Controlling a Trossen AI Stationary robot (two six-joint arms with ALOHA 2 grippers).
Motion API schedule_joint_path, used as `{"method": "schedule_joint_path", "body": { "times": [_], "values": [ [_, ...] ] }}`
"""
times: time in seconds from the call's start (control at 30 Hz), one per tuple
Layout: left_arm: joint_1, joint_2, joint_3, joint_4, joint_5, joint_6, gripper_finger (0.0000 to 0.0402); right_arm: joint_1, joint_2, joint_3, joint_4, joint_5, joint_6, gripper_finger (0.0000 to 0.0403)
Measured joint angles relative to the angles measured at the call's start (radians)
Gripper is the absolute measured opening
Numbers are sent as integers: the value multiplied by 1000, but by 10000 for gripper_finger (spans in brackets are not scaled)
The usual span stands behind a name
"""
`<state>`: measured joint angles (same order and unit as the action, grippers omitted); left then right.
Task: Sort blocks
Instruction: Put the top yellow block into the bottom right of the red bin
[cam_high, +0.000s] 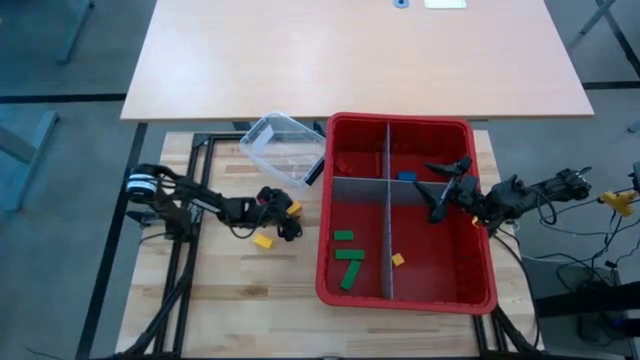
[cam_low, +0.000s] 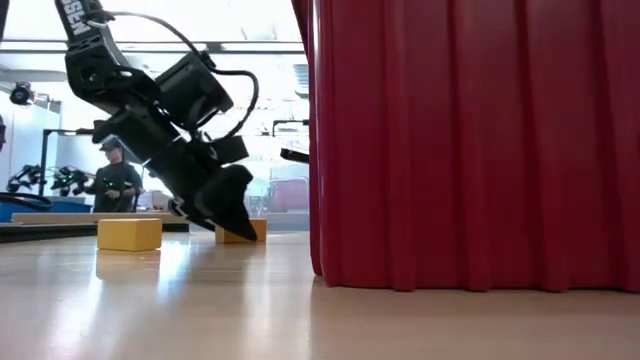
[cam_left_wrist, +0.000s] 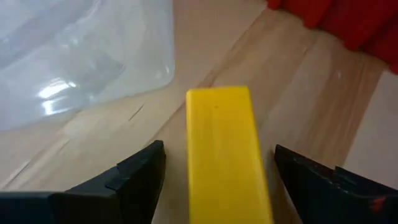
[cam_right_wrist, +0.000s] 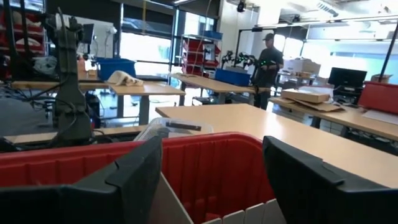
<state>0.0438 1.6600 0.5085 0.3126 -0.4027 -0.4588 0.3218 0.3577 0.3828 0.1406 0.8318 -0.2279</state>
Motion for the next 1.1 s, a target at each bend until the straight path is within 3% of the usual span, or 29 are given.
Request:
{"method": "schedule_joint_path", "body": {
  "times": [0.1,0.27,0.3,0.63,0.87,1.1],
  "values": [
    [0,18,26,-1,-7,26,244,0,1,0,2,0,3,252],
    [0,14,53,-17,14,78,116,0,6,1,-1,0,24,254],
    [0,11,54,-16,25,84,109,0,6,1,-1,-1,29,253],
    [-24,-50,54,-23,75,81,110,0,6,1,-6,-43,96,241],
    [-73,-281,54,-43,62,142,110,0,5,1,-7,-112,165,221],
    [-140,-533,53,-210,-94,143,110,0,6,1,-8,-196,170,201]
  ]
}}
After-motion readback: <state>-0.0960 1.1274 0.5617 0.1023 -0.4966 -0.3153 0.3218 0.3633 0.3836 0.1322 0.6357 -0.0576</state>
